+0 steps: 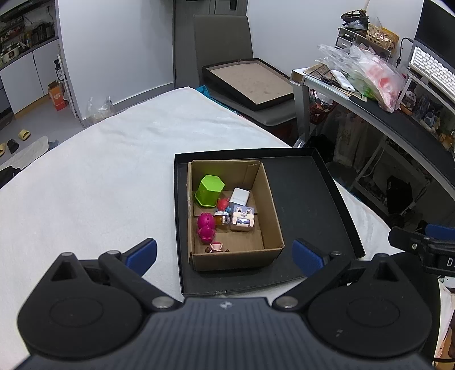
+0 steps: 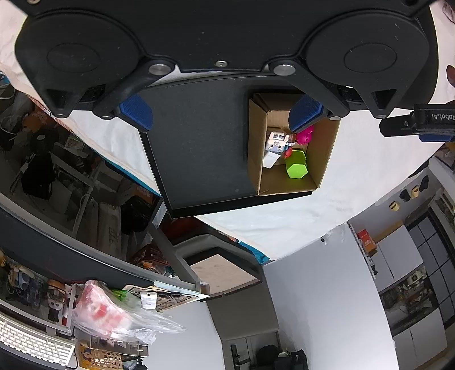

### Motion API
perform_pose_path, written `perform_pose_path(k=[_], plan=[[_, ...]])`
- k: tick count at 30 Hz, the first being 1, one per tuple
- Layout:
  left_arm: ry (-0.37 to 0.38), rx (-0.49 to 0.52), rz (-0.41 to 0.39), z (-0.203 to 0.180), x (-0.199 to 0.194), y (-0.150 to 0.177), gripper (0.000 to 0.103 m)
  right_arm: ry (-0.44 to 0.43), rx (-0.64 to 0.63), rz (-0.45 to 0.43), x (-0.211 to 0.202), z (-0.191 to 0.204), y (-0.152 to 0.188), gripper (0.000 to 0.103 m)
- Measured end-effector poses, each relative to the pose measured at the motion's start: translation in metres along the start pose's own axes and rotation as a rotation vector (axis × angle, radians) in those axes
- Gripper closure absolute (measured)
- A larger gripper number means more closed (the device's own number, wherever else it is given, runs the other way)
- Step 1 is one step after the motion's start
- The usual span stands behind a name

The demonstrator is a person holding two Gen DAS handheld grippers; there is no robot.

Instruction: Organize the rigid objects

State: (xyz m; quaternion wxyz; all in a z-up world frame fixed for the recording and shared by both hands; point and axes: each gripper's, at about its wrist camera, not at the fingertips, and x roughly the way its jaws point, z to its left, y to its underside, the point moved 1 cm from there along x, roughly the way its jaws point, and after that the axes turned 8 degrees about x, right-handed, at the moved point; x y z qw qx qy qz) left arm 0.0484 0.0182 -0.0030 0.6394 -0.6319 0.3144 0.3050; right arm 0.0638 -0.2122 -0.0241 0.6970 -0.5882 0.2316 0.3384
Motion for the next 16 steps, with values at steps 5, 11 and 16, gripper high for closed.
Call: perform_pose_path(k=[5, 11, 16], plan=[[-0.008, 0.003, 0.0, 0.0007, 0.0018, -0.0012, 0.002, 0.005, -0.004, 0.003, 0.0004, 0.0017, -0.0008, 0.0], [-0.001, 0.006, -0.005, 0.0036, 0.0031, -0.0033, 0.002, 0.012, -0.009, 0.012, 0.0032, 0.0032, 0.001, 0.0], [0.017, 0.007, 0.011, 0.0057, 0.0076, -0.0037, 0.002, 0.021, -0.017, 0.024, 0.0075, 0.006, 0.0016, 0.0]])
